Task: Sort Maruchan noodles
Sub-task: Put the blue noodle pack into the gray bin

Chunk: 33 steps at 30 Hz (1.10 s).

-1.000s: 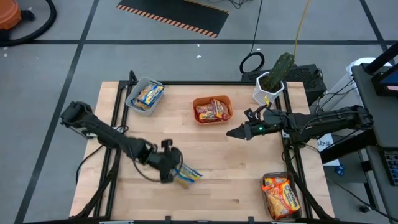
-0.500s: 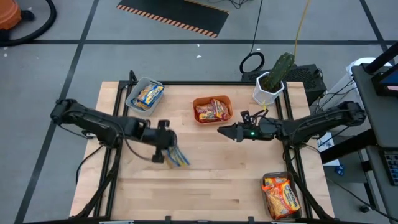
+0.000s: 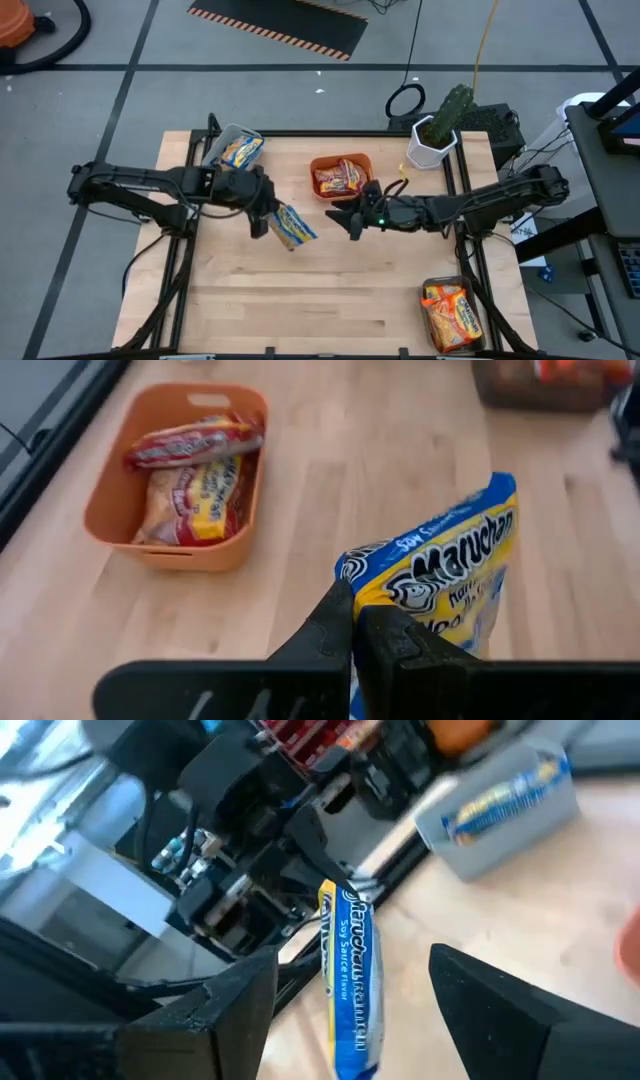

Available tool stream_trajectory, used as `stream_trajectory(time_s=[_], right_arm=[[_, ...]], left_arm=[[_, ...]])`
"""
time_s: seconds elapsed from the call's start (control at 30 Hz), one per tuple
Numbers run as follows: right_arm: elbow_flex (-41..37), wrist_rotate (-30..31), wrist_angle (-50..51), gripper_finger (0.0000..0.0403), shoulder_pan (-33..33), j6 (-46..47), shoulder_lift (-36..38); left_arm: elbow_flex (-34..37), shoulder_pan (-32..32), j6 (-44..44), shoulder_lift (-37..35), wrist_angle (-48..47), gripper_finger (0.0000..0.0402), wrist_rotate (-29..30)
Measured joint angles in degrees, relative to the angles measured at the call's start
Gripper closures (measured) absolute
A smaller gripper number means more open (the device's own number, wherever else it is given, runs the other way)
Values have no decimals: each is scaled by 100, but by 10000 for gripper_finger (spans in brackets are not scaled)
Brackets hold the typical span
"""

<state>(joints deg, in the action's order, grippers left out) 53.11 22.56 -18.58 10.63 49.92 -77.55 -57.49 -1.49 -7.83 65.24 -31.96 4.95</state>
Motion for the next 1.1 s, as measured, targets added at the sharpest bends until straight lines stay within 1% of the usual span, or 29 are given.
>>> stream_trajectory(time_s=[0.07,0.13,0.3,0.47,0.63,0.73,0.87,1.0,1.1], right_arm=[[4,18,-265,148,0,-454,-54],[10,111,-344,140,0,-628,-56],[10,150,-109,107,-97,-940,-7],[10,-21,-86,85,-157,-1532,-5],[10,-32,-71,83,-162,-1668,31],[10,-34,-84,83,-160,-1731,78],[10,-34,-88,83,-218,-1832,113],[10,-339,-96,83,-408,-1915,102],[10,-338,-120,83,-560,-1916,104]], left_arm=[[0,63,-166,-92,189,401,53],[0,129,-288,-197,376,401,163],[0,262,-491,-328,784,401,276],[0,368,-893,-314,1110,401,485],[0,443,-1306,-294,1716,401,899],[0,527,-1409,-295,1957,401,1084],[0,614,-1369,-294,2220,401,1115],[0,640,-1393,-294,2372,401,1099],[0,640,-1398,-251,2610,401,1096]])
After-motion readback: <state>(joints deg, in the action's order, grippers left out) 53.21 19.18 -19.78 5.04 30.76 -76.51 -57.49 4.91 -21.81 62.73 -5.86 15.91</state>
